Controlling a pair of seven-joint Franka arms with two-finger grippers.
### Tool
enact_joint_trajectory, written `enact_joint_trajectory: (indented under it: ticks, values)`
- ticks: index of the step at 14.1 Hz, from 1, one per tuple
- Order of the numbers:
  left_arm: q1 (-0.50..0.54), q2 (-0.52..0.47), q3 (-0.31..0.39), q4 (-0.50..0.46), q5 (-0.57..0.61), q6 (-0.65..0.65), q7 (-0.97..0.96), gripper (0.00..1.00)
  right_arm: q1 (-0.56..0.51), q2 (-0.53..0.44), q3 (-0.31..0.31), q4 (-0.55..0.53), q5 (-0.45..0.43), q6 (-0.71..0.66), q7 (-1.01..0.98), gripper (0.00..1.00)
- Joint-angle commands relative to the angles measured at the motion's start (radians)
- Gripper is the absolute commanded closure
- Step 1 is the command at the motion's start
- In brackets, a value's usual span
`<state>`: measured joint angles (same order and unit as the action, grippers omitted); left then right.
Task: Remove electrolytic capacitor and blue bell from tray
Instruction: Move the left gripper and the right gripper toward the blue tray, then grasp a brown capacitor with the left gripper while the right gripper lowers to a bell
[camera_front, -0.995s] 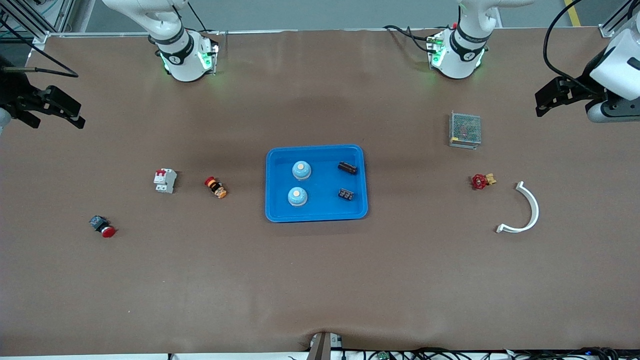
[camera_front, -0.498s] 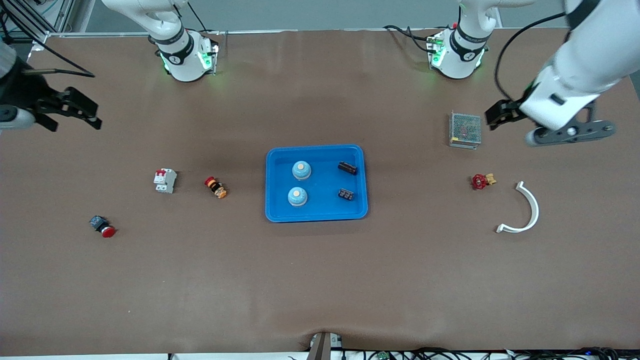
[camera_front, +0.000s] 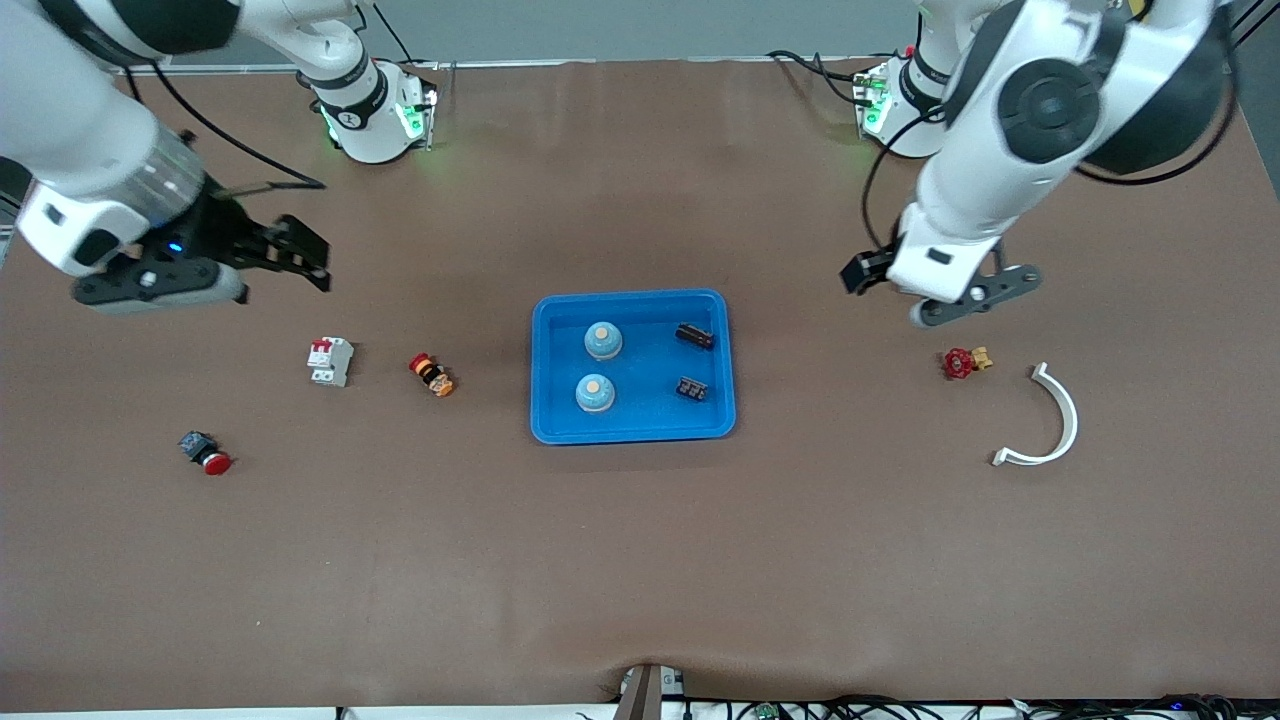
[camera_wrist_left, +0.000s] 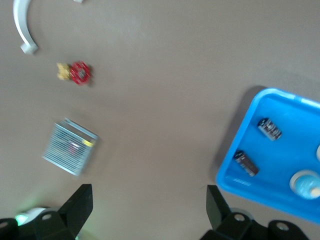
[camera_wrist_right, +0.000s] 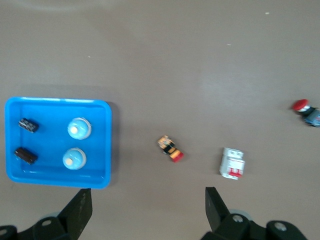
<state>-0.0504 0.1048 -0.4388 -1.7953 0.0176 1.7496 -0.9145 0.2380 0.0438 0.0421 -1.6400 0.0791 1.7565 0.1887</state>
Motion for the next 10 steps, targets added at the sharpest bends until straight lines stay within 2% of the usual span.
enact_joint_trajectory:
  ticks: [1,5,10]
  values:
    - [-0.029,0.068,-0.044,-0.042,-0.01,0.106,-0.221,0.0,0.072,0.076,-0.01,0.032,0.011,0.058,0.096,0.0]
    - [-0.129,0.183,-0.044,-0.059,0.004,0.212,-0.479,0.0,0.153,0.183,-0.01,0.032,0.008,0.185,0.245,0.0]
    - [-0.206,0.298,-0.043,-0.107,0.079,0.391,-0.764,0.1,0.236,0.31,-0.011,0.031,-0.004,0.337,0.314,0.0]
